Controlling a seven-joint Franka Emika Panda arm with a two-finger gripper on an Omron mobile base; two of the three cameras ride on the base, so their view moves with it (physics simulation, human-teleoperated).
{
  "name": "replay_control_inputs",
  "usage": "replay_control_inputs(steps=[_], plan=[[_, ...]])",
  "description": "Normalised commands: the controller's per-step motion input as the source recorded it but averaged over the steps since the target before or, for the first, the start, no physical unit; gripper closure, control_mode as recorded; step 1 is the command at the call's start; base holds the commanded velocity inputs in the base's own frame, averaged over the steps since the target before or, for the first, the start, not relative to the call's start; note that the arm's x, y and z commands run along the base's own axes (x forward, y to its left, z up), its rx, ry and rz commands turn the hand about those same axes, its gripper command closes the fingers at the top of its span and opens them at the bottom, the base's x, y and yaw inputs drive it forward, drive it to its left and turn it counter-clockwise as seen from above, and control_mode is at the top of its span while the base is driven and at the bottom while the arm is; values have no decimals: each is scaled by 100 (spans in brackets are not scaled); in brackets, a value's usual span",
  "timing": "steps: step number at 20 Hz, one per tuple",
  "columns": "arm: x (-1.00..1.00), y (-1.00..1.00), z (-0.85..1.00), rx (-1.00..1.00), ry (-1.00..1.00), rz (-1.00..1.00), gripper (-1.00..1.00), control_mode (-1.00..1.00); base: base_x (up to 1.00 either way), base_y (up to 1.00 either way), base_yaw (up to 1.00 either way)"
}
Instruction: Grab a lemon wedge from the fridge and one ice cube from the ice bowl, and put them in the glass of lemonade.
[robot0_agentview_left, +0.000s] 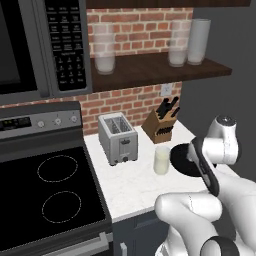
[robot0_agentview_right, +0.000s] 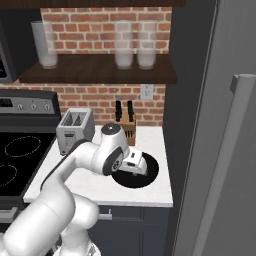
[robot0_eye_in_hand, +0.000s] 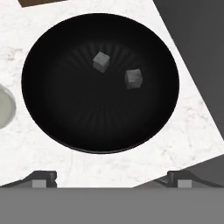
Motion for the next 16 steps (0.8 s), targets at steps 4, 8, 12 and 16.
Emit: replay_control_inputs(steps=[4, 8, 12, 16], plan=[[31, -5, -21, -2, 0, -1, -100, -100, 0, 0, 0], [29, -10, -17, -1, 0, -1, -100, -100, 0, 0, 0], [24, -16, -15, 0, 0, -1, -100, -100, 0, 0, 0], [22, -18, -16, 0, 0, -1, -100, -100, 0, 0, 0]])
